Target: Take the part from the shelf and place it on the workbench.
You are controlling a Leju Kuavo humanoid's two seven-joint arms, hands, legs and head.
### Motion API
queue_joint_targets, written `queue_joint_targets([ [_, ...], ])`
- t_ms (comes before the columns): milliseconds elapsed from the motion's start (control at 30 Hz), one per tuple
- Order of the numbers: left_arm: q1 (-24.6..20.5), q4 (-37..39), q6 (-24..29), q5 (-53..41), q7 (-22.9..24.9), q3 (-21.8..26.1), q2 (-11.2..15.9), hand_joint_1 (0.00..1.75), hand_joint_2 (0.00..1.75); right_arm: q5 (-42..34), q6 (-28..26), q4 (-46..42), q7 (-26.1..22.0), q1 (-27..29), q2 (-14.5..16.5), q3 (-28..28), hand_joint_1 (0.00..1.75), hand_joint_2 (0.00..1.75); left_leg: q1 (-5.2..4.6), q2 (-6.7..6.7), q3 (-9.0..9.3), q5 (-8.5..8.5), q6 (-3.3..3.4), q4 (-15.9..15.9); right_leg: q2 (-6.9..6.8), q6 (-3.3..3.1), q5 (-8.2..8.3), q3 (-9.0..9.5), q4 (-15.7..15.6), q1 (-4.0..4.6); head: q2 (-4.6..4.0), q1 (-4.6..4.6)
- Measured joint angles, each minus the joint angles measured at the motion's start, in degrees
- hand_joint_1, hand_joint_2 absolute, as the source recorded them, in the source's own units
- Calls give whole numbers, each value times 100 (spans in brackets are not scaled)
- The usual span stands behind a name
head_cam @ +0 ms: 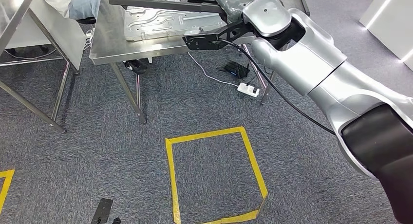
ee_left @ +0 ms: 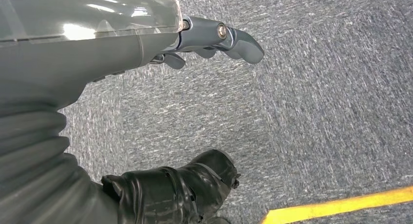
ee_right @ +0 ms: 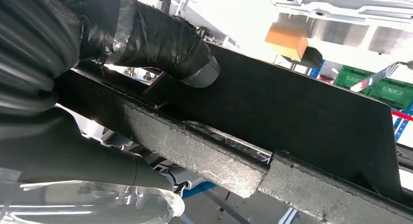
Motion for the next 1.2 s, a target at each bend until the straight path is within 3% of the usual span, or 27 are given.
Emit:
queue_joint_targets([
  [500, 22, 0, 49, 54, -57, 7, 0, 0, 175, 11, 12, -5, 45, 40, -2, 9, 175, 175, 2, 0, -1, 0, 0, -3, 0, -4, -3, -1, 0, 2, 0, 2],
  [567, 23, 0, 50, 59, -68, 9, 6, 0, 175, 44, 18, -10, 58, 40, 2, 9, 175, 175, -9, -2, -1, -13, 47, -3, -7, 23, 10, 19, -42, -15, 0, 1],
  [633, 27, 0, 55, 45, -88, 12, 11, 0, 175, 72, 23, -22, 66, 42, 3, 9, 175, 175, 7, -3, 112, 31, 132, -155, -1, 70, 20, 73, -113, -11, 1, 7],
  [700, 21, 0, 59, 29, -99, 13, 8, 0, 175, 86, 28, -31, 63, 31, -2, 9, 175, 175, 53, 5, 275, 119, 183, -385, 56, 102, -129, -10, 115, -3, 1, 44],
  [767, 5, 0, 60, 25, -101, 13, 7, 0, 175, 93, 34, -32, 57, 30, -7, 11, 175, 175, 83, 16, 327, 145, 188, -454, 116, 143, -429, -342, 778, -34, 0, 75],
  [833, 6, 0, 60, 25, -101, 13, 4, 0, 175, 95, 43, -31, 52, 73, -10, 15, 175, 175, 119, 4, 325, 114, 145, -410, 129, 207, -538, -625, 1269, -91, 0, 79],
  [867, 11, 0, 60, 25, -101, 13, 2, 0, 175, 96, 47, -30, 51, 96, -11, 17, 175, 175, 150, -12, 317, 82, 104, -362, 129, 249, -442, -631, 1230, -132, 0, 81],
  [967, 15, 1, 62, 25, -101, 16, 18, 0, 175, 98, 51, -30, 52, 110, -15, 19, 175, 175, 253, -72, 214, -78, -93, -82, 175, 399, 0, -261, 371, -248, 0, 95],
  [1033, 14, -1, 66, 23, -102, 20, 42, 0, 175, 101, 44, -36, 51, 110, -17, 21, 175, 175, 260, -108, 123, -151, -206, 75, 234, 339, 11, -195, 214, -248, 1, 93],
  [1067, 19, -1, 67, 20, -103, 22, 50, 0, 175, 104, 40, -39, 51, 113, -19, 23, 175, 175, 258, -127, 100, -152, -241, 93, 246, 261, 1, -223, 264, -232, 1, 90],
  [1133, 38, -3, 65, 9, -104, 24, 38, 0, 175, 113, 30, -41, 62, 125, -21, 24, 175, 175, 281, -130, 80, -155, -280, 97, 231, 126, -2, -264, 307, -217, 1, 64],
  [1200, 39, -4, 69, -7, -102, 24, 34, 0, 175, 121, 24, -42, 79, 123, -19, 25, 175, 175, 276, -60, -57, -323, -273, 373, 228, 39, 11, -269, 307, -203, 0, 51],
])
